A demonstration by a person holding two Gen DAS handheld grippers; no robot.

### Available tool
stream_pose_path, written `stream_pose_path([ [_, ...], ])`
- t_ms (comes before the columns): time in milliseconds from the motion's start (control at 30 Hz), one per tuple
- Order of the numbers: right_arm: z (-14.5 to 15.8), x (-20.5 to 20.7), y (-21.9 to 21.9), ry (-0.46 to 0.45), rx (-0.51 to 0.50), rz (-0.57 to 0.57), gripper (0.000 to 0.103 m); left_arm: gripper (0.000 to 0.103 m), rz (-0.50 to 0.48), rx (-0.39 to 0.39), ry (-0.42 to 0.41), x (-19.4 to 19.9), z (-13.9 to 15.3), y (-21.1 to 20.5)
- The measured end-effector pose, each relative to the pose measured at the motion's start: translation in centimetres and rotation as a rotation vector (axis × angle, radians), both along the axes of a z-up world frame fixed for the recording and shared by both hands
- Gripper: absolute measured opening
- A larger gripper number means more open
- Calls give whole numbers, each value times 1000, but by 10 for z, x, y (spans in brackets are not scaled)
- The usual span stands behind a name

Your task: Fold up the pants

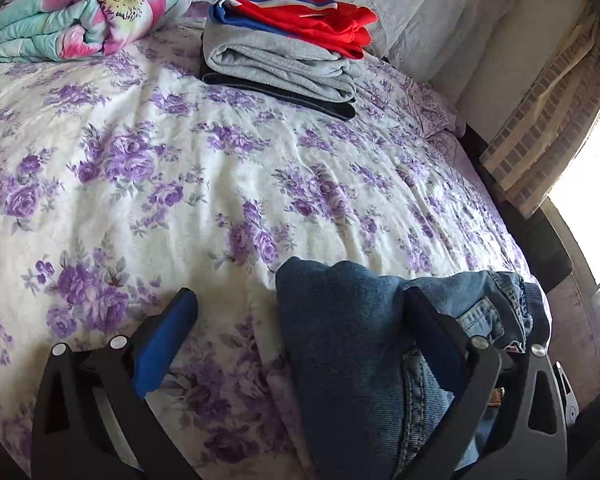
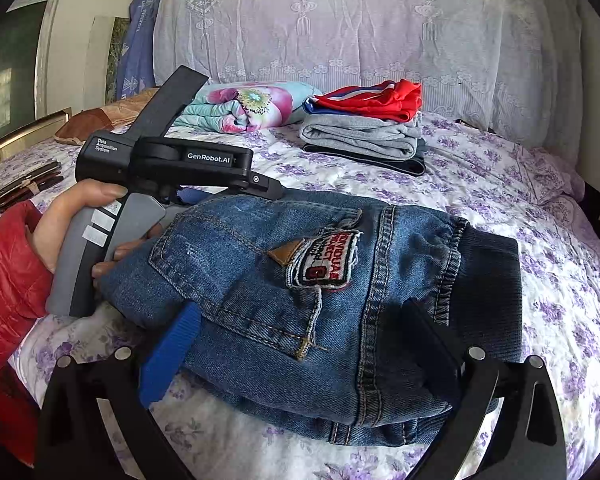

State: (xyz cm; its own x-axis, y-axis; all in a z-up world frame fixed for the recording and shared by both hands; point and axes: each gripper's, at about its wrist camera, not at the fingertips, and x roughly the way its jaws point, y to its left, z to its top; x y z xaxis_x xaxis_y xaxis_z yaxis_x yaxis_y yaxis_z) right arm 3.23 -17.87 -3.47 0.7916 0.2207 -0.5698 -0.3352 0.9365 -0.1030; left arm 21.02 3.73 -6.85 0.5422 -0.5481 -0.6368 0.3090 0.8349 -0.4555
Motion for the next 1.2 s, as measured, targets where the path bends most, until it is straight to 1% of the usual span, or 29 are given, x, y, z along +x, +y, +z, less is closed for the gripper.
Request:
stream_pose_path([
  [100, -1, -2, 1, -5, -3, 1, 100, 99, -5, -37, 12, 3, -2, 5],
  [233, -1, 0, 0, -9, 3, 4, 100, 99, 16, -60, -18, -7, 2, 10],
  [367, -1, 0, -3, -15, 16, 9, 100, 98, 96, -86, -74, -36, 10, 27],
  [467, 2, -2, -11, -15, 69, 35, 100, 98, 105, -165, -76, -67, 11, 44],
  [500, 6, -3, -15, -19, 93, 49, 100, 98, 103, -172, -81, -76, 13, 47],
  [533, 12, -5, -20, -30, 119, 56, 100, 98, 104, -164, -97, -89, 18, 48],
  [567, 22, -7, -25, -61, 134, 43, 100, 98, 105, -136, -116, -102, 23, 48],
  [633, 41, -9, -32, -127, 130, 10, 100, 98, 103, -74, -146, -117, 32, 41],
  [667, 51, -7, -34, -146, 122, 1, 100, 98, 105, -47, -156, -123, 36, 37],
  [733, 67, 4, -39, -160, 105, -20, 100, 98, 90, -8, -150, -130, 41, 24],
  [800, 73, 18, -44, -150, 98, -49, 100, 98, 69, 26, -132, -128, 39, 8],
  [867, 69, 32, -50, -126, 101, -63, 100, 99, 82, 96, -125, -126, 29, -7],
  [900, 59, 42, -51, -94, 88, -79, 100, 99, 91, 137, -125, -123, 20, -15],
  [933, 47, 55, -53, -46, 66, -98, 100, 99, 102, 138, -125, -121, 13, -18],
  [967, 29, 67, -55, 24, 32, -119, 100, 99, 111, 127, -120, -123, 10, -17],
  [1000, 6, 78, -56, 73, 2, -121, 100, 99, 113, 127, -117, -122, 12, -17],
  [1067, 5, 79, -69, 82, 86, -107, 100, 99, 117, 173, -130, -123, 12, -20],
  [1100, 6, 80, -71, 87, 93, -110, 100, 99, 124, 193, -149, -125, 14, -23],
  [1200, 2, 75, -65, 60, 53, -121, 100, 99, 155, 270, -204, -133, 19, -31],
])
